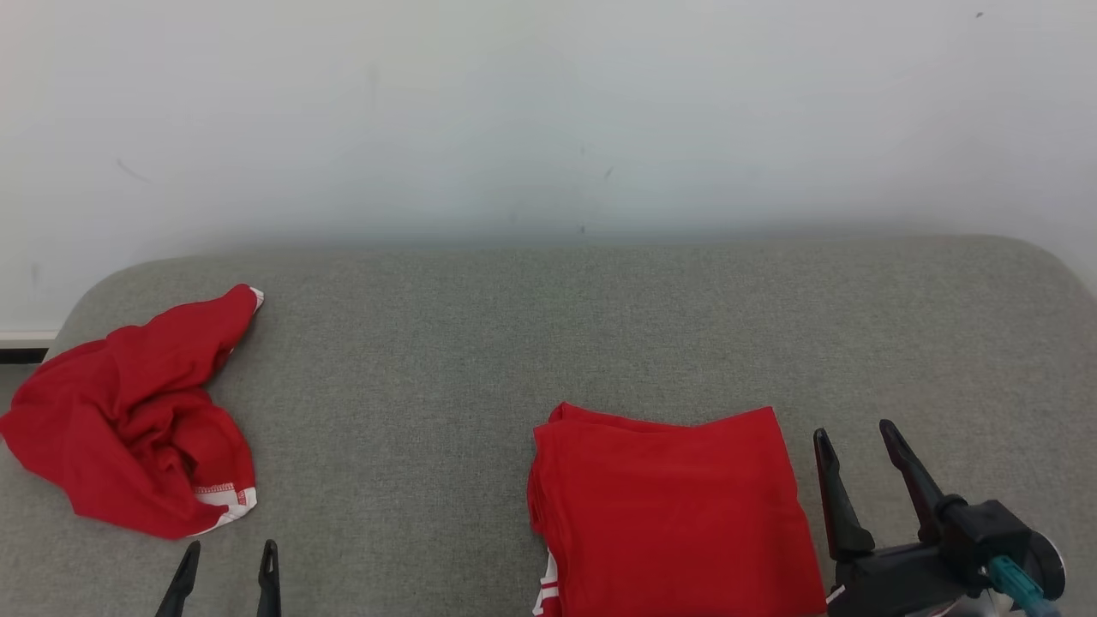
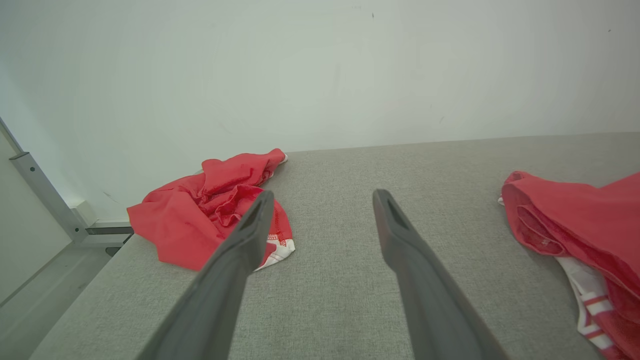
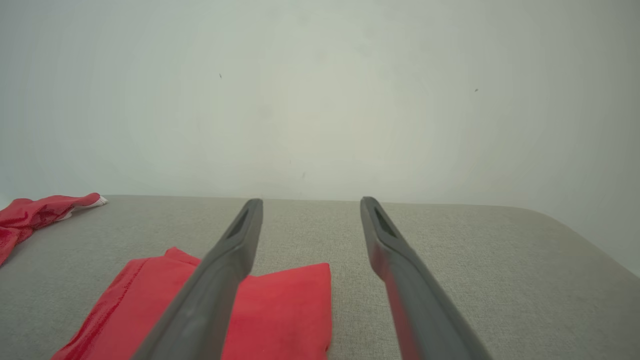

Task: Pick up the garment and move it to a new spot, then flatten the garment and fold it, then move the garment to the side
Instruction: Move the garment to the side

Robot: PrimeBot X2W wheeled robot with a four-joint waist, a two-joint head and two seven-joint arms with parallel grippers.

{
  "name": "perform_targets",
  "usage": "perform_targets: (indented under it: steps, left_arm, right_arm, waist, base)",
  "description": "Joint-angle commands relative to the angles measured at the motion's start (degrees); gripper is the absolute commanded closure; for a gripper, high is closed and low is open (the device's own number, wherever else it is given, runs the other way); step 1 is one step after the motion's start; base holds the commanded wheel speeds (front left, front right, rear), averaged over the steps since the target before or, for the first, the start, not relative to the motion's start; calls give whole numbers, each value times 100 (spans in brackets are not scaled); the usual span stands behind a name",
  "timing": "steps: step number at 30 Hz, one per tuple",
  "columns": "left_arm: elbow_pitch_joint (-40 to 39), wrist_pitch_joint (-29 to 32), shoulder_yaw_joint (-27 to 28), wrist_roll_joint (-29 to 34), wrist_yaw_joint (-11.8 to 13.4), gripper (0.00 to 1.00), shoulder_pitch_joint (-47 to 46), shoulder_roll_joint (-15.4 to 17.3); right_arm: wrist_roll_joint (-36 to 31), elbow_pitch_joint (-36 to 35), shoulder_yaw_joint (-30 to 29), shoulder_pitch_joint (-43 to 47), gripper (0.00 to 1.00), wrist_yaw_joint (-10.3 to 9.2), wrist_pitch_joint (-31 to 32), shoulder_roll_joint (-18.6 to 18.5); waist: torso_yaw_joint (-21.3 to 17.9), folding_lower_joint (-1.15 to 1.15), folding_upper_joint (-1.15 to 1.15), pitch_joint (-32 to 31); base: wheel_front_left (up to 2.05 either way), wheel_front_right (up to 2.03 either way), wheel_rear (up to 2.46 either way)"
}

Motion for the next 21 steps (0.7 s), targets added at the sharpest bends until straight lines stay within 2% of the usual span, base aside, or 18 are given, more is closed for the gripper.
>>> perform_targets:
  steps: [1,10,21]
  left_arm:
    - [-5,-23,-21,-66,15,0,-71,-7]
    - [11,-57,-109,-85,3,0,-258,-80]
    - [220,-132,-102,-90,-93,0,-628,-90]
  right_arm:
    - [25,143,34,-160,0,-17,115,-75]
    - [124,1396,155,-997,0,-17,427,-300]
    - [255,3000,388,-1529,0,-17,389,-275]
  waist:
    - [29,-1,0,49]
    - [137,-1,0,362]
    - [215,-1,0,743]
  base:
    - [0,0,0]
    - [0,0,0]
    - [0,0,0]
